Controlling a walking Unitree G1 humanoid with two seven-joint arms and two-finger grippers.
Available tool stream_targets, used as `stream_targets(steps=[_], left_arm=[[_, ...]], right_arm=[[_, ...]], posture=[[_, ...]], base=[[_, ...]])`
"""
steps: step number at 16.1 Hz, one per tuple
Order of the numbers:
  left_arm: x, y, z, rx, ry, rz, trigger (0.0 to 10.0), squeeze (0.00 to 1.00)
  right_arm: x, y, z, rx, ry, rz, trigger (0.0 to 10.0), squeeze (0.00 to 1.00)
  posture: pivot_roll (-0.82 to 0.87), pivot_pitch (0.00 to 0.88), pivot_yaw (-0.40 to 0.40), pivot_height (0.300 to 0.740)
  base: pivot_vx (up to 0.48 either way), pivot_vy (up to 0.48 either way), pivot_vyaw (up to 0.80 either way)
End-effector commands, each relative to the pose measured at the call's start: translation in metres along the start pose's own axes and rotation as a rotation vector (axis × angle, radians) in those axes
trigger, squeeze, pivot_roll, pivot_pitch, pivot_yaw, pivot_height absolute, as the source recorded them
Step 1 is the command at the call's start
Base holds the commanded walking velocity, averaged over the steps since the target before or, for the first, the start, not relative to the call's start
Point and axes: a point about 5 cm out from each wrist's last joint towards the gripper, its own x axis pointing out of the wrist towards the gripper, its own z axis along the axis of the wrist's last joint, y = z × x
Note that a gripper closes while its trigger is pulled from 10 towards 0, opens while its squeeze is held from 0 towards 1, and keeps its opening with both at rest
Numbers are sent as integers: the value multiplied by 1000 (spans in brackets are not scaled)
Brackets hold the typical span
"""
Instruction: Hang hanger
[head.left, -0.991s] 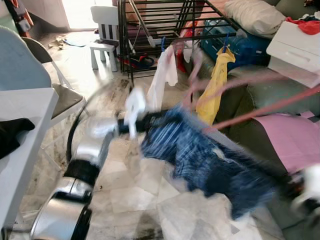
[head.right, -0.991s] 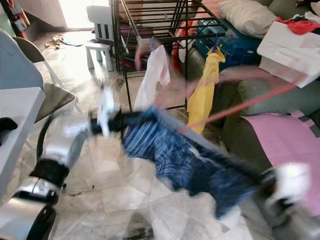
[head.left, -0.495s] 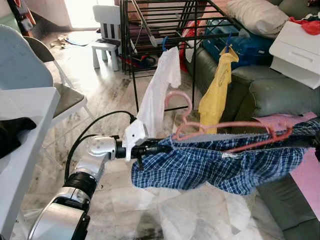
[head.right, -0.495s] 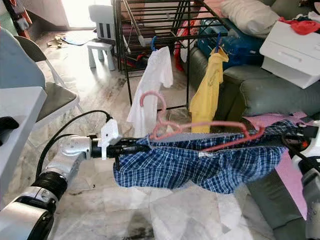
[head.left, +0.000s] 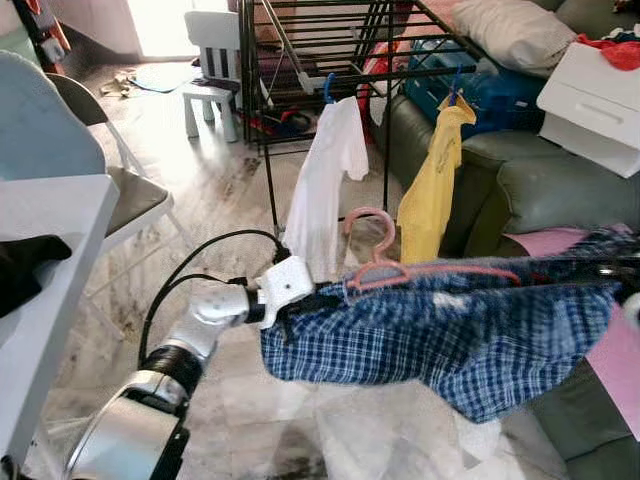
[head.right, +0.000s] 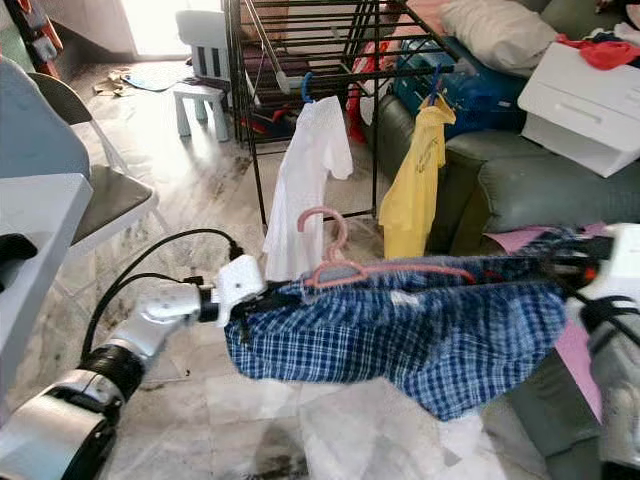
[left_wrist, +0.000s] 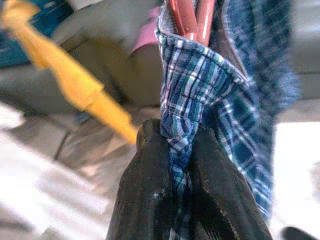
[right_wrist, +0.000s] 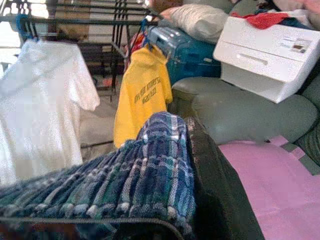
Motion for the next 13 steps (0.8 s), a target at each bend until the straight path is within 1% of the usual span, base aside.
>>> stream_targets(steps=[1, 2, 3, 4, 5, 6, 7, 9, 11, 12, 13], left_arm=[[2, 6, 1, -4, 25, 70, 0, 0], [6, 6, 2, -24, 21, 100, 0, 0], [15, 0, 4, -47, 10, 116, 0, 0], [20, -4, 6, -60, -2, 112, 0, 0], [25, -8, 8, -69, -11, 114, 0, 0], [31, -11, 10, -81, -15, 126, 0, 0], [34, -12, 12, -95, -20, 133, 0, 0], [42, -10, 16, -172, -18, 215, 0, 0], [42, -5, 16, -235, -8, 280, 0, 0], [41, -2, 14, -255, 6, 319, 0, 0], [41, -1, 13, -261, 11, 332, 0, 0]], right_arm=[[3, 3, 7, -25, -23, -14, 0, 0], [6, 9, 6, -47, -17, 4, 0, 0], [12, 24, 1, -85, -5, 47, 0, 0], [16, 33, -1, -101, -3, 69, 0, 0], [19, 43, -3, -110, -3, 101, 0, 0], [22, 58, -5, -109, -6, 149, 0, 0], [22, 68, -8, -119, 2, 184, 0, 0], [15, 94, -26, -163, 66, 312, 0, 0], [7, 105, -37, -188, 102, 386, 0, 0], [1, 111, -41, -184, 117, 428, 0, 0], [-2, 114, -43, -177, 128, 448, 0, 0]], posture=[[37, 0, -61, 740], [39, 0, -63, 740], [39, 0, -65, 740], [39, 0, -66, 740], [39, 0, -66, 740], [42, 0, -68, 740], [44, 0, -69, 740], [46, 0, -70, 740], [43, 0, -69, 740], [40, 0, -67, 740], [37, 0, -67, 740]], base=[[0, 0, 0], [0, 0, 0], [0, 0, 0], [0, 0, 0], [0, 0, 0], [0, 0, 0], [0, 0, 0], [0, 0, 0], [0, 0, 0], [0, 0, 0], [0, 0, 0]])
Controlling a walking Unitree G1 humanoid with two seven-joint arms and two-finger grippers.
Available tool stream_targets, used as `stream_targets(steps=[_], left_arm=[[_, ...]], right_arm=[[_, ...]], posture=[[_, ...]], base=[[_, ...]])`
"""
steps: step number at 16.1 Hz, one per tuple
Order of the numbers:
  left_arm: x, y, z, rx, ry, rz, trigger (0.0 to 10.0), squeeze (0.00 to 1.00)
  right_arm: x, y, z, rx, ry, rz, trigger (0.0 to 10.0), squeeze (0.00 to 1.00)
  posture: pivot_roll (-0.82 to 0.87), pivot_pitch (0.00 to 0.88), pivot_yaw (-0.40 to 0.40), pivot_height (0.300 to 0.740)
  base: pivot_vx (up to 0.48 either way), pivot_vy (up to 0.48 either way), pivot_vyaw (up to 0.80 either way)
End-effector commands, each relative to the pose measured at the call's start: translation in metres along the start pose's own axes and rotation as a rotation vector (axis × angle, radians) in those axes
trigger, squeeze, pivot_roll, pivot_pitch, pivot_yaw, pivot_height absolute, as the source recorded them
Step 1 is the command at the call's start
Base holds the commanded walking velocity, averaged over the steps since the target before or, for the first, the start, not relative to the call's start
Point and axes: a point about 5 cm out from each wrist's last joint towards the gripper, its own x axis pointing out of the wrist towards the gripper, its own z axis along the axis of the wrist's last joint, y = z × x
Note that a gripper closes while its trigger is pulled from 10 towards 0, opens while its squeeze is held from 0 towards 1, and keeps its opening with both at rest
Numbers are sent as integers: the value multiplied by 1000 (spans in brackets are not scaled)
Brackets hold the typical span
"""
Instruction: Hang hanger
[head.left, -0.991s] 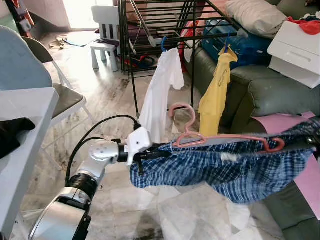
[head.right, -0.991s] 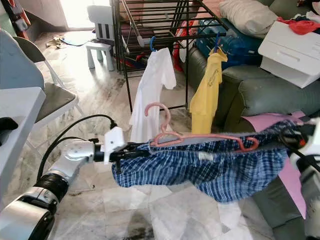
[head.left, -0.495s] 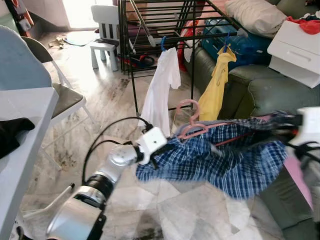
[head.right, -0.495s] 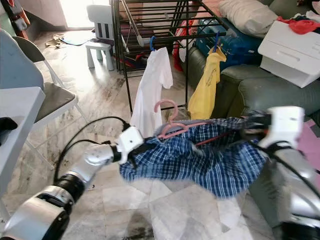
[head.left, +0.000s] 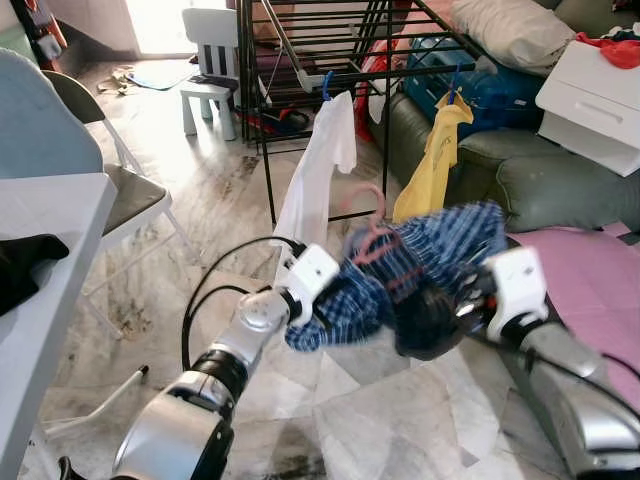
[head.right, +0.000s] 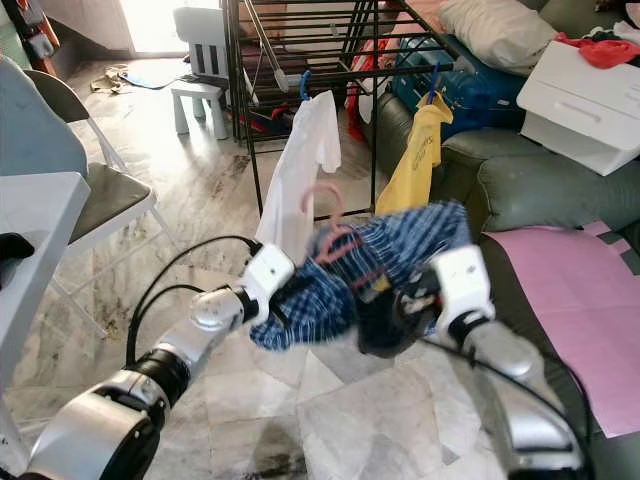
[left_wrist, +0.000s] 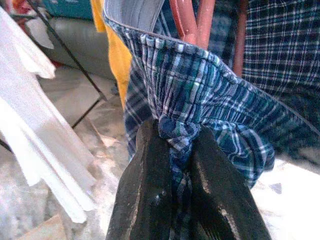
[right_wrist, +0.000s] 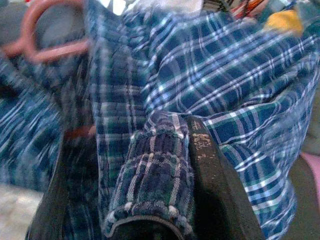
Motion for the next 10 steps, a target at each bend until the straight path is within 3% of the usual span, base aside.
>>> stream_targets(steps=[1, 3, 5, 6, 7, 8, 9, 10], left_arm=[[3, 6, 10, -8, -29, 30, 0, 0], [3, 6, 10, -8, -29, 30, 0, 0], [2, 14, 13, -40, -23, 88, 0, 0], [2, 14, 13, -43, -21, 92, 0, 0], [2, 15, 13, -46, -19, 100, 0, 0], [1, 17, 13, -55, -32, 105, 0, 0], [1, 17, 13, -54, -30, 107, 0, 0], [0, 18, 13, -56, -35, 103, 0, 0]], right_arm=[[0, 1, 7, -7, -22, 13, 0, 0], [0, 1, 7, -7, -22, 13, 0, 0], [-15, 37, -30, -52, 154, 244, 196, 0], [-17, 39, -35, -73, 174, 262, 196, 0], [-17, 40, -40, -114, 193, 260, 10000, 0], [-17, 34, -50, -183, 224, 200, 10000, 0], [-18, 31, -51, -163, 223, 169, 10000, 992], [-19, 28, -49, -121, 200, 151, 10000, 1000]], posture=[[37, 0, -67, 740], [37, 0, -67, 740], [36, 0, -67, 740], [36, 0, -67, 740], [37, 0, -70, 740], [37, 0, -70, 740], [37, 0, -69, 740], [37, 0, -69, 740]], base=[[0, 0, 0], [0, 0, 0], [0, 0, 0], [0, 0, 0], [0, 0, 0], [0, 0, 0], [0, 0, 0], [0, 0, 0]])
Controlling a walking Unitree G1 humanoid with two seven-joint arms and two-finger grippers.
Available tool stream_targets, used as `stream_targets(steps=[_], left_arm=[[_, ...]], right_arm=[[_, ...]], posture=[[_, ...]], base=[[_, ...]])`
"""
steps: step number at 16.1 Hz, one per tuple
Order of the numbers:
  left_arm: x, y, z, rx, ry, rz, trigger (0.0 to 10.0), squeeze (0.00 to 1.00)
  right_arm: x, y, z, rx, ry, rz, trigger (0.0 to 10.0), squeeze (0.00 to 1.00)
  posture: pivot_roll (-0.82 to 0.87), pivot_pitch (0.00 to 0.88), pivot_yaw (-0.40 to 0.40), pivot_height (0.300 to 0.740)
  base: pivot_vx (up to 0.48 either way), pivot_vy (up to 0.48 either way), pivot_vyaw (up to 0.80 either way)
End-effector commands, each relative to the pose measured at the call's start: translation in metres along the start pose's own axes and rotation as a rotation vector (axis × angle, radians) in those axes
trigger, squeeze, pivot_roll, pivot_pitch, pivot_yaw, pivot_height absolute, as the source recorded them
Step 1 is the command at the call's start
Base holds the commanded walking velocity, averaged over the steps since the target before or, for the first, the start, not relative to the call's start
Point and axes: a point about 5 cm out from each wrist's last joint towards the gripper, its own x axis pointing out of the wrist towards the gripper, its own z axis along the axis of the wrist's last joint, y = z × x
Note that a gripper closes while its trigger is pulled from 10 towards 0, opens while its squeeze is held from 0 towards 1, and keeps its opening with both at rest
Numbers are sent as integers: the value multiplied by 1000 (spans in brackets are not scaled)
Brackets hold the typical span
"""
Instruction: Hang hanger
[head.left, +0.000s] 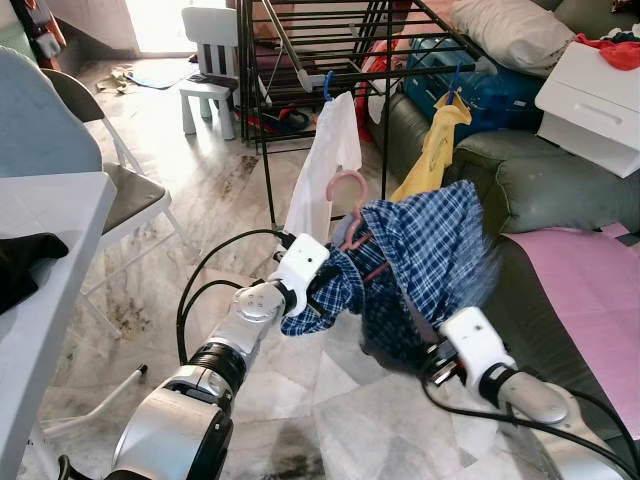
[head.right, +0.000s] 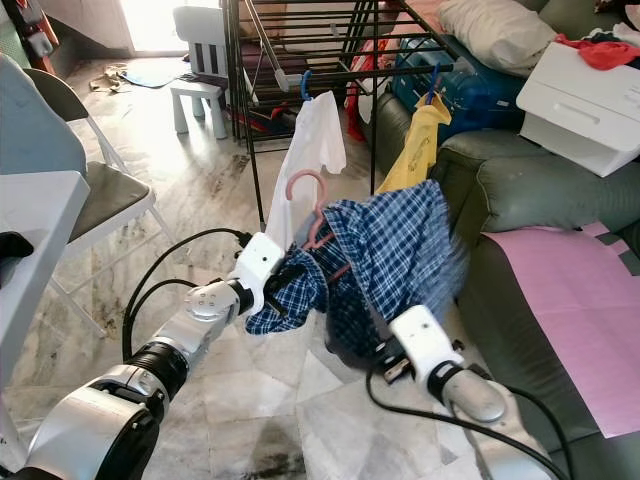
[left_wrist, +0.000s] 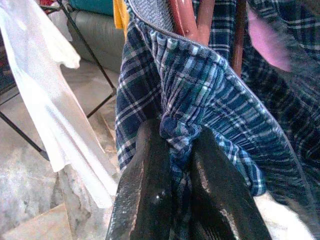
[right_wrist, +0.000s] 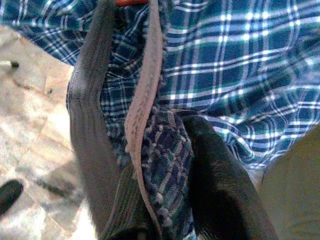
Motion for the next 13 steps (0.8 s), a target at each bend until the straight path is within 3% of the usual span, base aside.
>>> stream_targets(steps=[1, 6, 8, 11, 13], left_arm=[[1, 6, 11, 26, -48, 5, 0, 0], [-5, 19, 10, 92, -16, 49, 0, 0], [-7, 25, 11, 154, -8, 64, 0, 0], [-10, 33, 8, 156, 23, 120, 0, 0], [-10, 31, 12, 202, -9, 74, 0, 0]], right_arm=[[-6, -5, 1, -5, -12, -16, 10000, 1000], [-24, -21, -2, -84, -11, -35, 10000, 1000], [-32, -19, -2, -102, -15, 23, 10000, 1000], [-40, -1, 2, -80, -29, 169, 10000, 1000], [-43, 3, 5, -76, -54, 217, 10000, 1000]], posture=[[33, 0, -65, 740], [33, 0, -62, 740], [34, 0, -60, 740], [32, 0, -54, 740], [34, 0, -52, 740]], base=[[0, 0, 0], [0, 0, 0], [0, 0, 0], [0, 0, 0], [0, 0, 0]])
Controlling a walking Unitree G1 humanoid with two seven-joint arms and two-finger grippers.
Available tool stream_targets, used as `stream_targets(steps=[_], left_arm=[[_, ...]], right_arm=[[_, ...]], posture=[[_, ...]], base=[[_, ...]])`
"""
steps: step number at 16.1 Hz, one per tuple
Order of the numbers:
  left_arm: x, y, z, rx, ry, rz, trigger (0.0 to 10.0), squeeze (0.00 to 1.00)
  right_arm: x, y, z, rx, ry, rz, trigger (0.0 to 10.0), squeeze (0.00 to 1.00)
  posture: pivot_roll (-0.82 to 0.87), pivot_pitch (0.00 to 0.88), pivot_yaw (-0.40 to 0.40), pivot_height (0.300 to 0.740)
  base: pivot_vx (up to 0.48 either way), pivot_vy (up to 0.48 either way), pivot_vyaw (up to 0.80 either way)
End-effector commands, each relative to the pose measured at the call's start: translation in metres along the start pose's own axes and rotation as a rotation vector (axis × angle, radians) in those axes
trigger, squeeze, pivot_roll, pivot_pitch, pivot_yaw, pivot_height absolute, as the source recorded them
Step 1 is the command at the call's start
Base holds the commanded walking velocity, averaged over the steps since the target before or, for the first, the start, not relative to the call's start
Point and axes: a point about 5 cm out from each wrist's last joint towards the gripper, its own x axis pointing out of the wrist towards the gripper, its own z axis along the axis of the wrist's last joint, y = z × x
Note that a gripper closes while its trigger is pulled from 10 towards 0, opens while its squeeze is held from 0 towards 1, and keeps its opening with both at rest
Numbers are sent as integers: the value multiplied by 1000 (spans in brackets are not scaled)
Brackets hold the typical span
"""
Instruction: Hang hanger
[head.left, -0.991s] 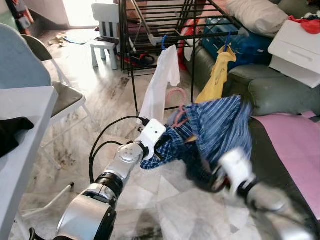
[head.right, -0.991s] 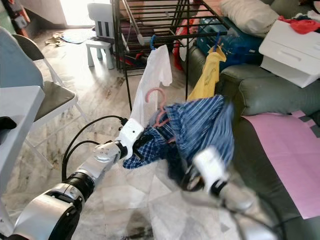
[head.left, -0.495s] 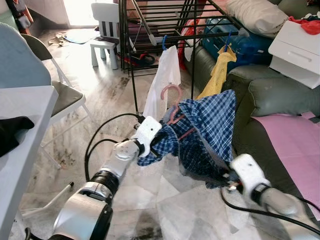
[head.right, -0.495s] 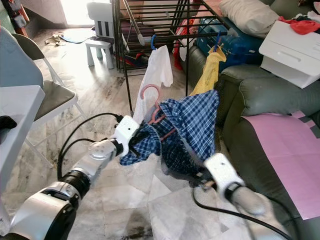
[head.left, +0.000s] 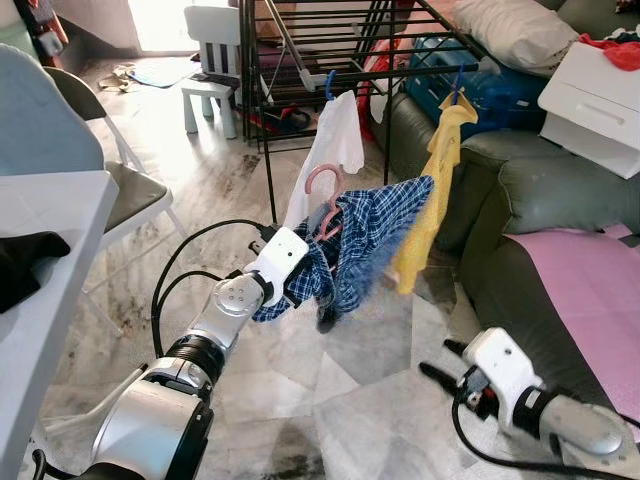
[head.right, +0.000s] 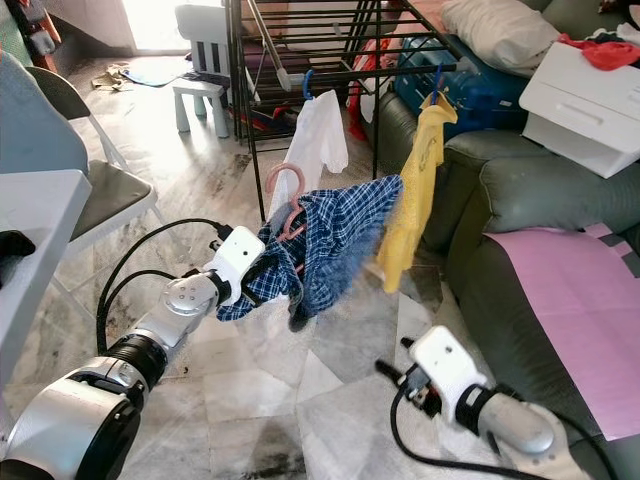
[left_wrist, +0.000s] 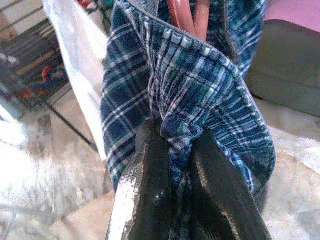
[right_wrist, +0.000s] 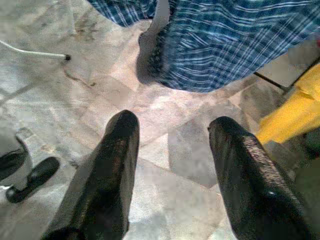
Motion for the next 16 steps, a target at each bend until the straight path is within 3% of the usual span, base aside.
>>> stream_targets(steps=[1, 6, 8, 11, 16], left_arm=[[2, 0, 17, 89, -84, -70, 0, 0], [-17, -5, 6, 396, -124, -345, 0, 0], [-23, -7, 2, 483, -136, -417, 0, 0], [-26, -12, 3, 555, -170, -466, 0, 0], [-28, -19, 14, 609, -287, -486, 0, 0]], right_arm=[[-5, -5, 10, -44, -33, -1, 10000, 1000], [-23, -39, 21, -253, -20, -141, 10000, 1000], [-27, -43, 25, -282, -31, -148, 10000, 1000], [-31, -47, 31, -284, -63, -137, 10000, 1000], [-33, -44, 21, -207, -44, 52, 10000, 1000]], posture=[[35, 0, -51, 740], [38, 0, -45, 740], [38, 0, -41, 740], [34, 0, -38, 740], [39, 0, -35, 740]], base=[[0, 0, 0], [0, 0, 0], [0, 0, 0], [0, 0, 0], [0, 0, 0]])
